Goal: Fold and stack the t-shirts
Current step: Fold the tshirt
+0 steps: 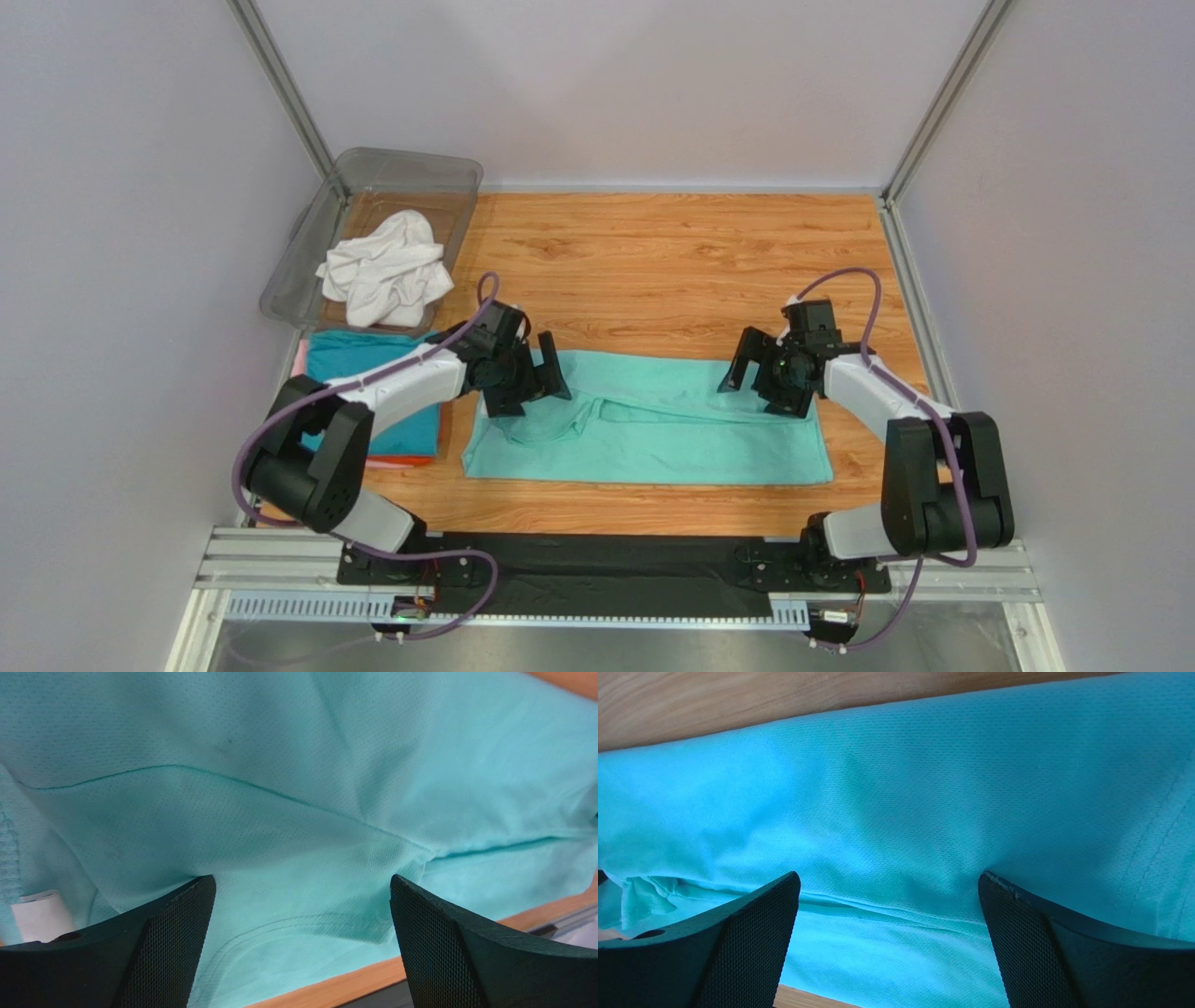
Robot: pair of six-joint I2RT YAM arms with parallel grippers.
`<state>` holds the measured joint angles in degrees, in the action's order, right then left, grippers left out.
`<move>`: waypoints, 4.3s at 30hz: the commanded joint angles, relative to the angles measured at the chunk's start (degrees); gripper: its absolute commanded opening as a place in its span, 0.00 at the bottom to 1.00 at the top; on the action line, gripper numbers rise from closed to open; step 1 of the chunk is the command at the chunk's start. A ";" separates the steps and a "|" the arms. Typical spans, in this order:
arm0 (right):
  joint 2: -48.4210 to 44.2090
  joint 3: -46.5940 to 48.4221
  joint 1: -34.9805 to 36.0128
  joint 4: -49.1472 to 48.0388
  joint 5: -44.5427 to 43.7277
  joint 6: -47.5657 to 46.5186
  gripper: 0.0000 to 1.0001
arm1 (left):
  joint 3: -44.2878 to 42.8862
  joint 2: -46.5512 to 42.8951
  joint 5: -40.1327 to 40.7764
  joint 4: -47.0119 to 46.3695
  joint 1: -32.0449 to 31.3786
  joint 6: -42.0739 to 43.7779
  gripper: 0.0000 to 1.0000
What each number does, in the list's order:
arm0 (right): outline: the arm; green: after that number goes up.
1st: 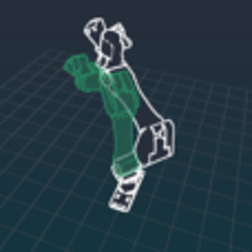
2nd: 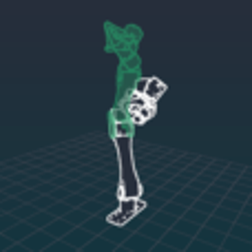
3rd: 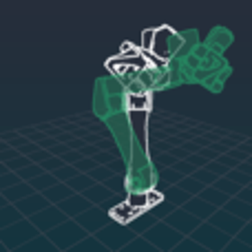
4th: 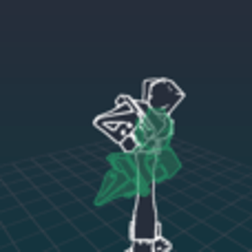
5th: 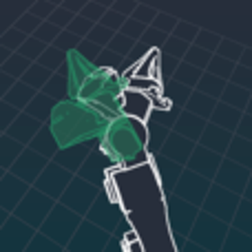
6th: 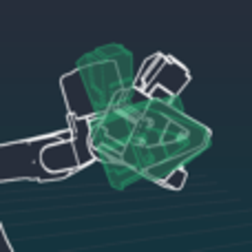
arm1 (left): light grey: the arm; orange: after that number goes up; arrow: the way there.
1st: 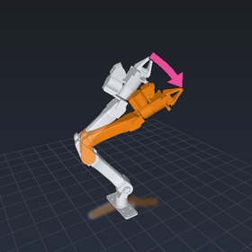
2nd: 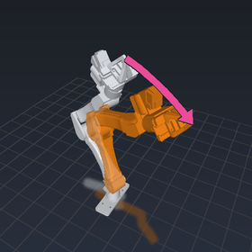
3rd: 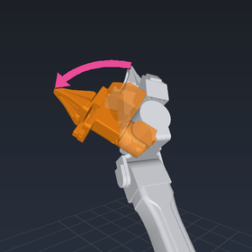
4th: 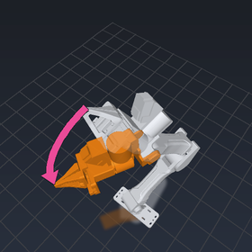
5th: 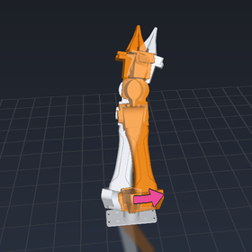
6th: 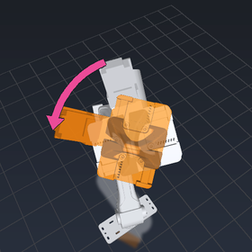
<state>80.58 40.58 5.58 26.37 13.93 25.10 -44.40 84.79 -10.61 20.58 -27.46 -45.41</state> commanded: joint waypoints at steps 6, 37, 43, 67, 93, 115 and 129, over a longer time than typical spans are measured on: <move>-12.00 -10.78 6.00 7.27 2.67 4.25 1.00 | -29.04 25.20 4.82 8.59 1.27 6.12 1.00; -3.78 24.18 33.80 15.38 -12.70 1.27 1.00 | -40.57 2.87 13.59 13.71 2.06 16.14 1.00; 15.64 40.35 33.26 14.15 -19.71 -6.02 1.00 | -13.49 -19.56 11.06 7.99 2.06 11.32 1.00; 58.82 73.06 29.23 21.69 -30.10 -7.80 1.00 | 13.29 -38.14 3.85 5.88 1.97 4.54 1.00; 45.57 80.13 20.78 25.49 -24.21 -3.74 1.00 | 12.31 -27.31 -9.07 1.57 -6.01 5.42 1.00; -6.65 12.53 36.51 12.04 -20.88 8.55 1.00 | 22.52 -25.65 -2.05 -8.36 -25.61 -8.99 0.80; -16.06 -4.36 49.96 14.76 -18.33 24.02 0.92 | 20.67 -15.97 2.79 -8.10 -29.31 -11.54 0.19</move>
<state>66.19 37.50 54.87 41.25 -3.11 43.97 -23.00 68.34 -10.33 9.69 -56.07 -56.88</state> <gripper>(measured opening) 0.924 0.228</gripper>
